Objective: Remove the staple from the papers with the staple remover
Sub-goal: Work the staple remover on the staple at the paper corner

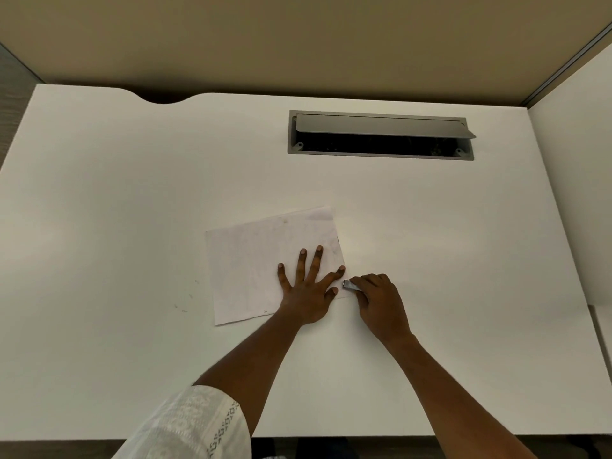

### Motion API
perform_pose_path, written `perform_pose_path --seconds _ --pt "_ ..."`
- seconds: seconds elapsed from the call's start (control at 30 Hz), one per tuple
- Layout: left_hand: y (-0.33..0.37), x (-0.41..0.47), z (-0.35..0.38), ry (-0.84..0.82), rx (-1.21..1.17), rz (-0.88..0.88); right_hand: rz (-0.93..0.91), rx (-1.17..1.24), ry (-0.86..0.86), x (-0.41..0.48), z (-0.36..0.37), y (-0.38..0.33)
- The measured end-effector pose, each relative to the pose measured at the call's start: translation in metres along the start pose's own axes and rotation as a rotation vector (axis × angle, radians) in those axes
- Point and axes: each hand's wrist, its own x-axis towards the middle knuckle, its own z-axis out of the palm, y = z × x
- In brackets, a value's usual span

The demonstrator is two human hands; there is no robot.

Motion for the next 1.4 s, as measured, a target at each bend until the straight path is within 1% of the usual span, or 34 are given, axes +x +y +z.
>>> perform_pose_path --seconds 0.1,0.2,0.4,0.63,0.73,0.87,1.03,1.27,1.4 --pt "0.0 -0.001 0.0 0.014 0.0 0.0 -0.009 -0.002 0.0 0.003 0.001 -0.003" --pt "0.0 -0.001 -0.001 -0.001 -0.001 0.002 -0.029 0.032 -0.037 0.009 0.002 0.003" --pt "0.0 -0.001 -0.003 -0.014 -0.007 0.002 0.004 0.122 -0.098 0.012 0.002 0.007" --pt "0.001 -0.001 -0.003 -0.016 -0.001 0.002 0.104 0.101 -0.021 0.004 0.007 0.007" --pt "-0.001 -0.002 -0.003 -0.004 0.004 -0.001 0.089 0.073 0.007 0.004 0.005 0.004" --pt "0.001 -0.002 -0.002 -0.009 0.003 0.002 0.057 0.054 -0.002 0.005 0.005 -0.003" --pt "0.0 -0.002 -0.003 0.003 0.0 0.001 0.105 0.094 -0.031 0.009 0.009 -0.004" --pt "0.002 -0.003 -0.004 -0.009 0.012 0.002 0.044 0.132 -0.071 0.016 0.009 0.001" --pt "0.002 -0.003 -0.004 -0.009 0.012 0.001 -0.026 0.103 -0.035 0.011 0.008 0.001"
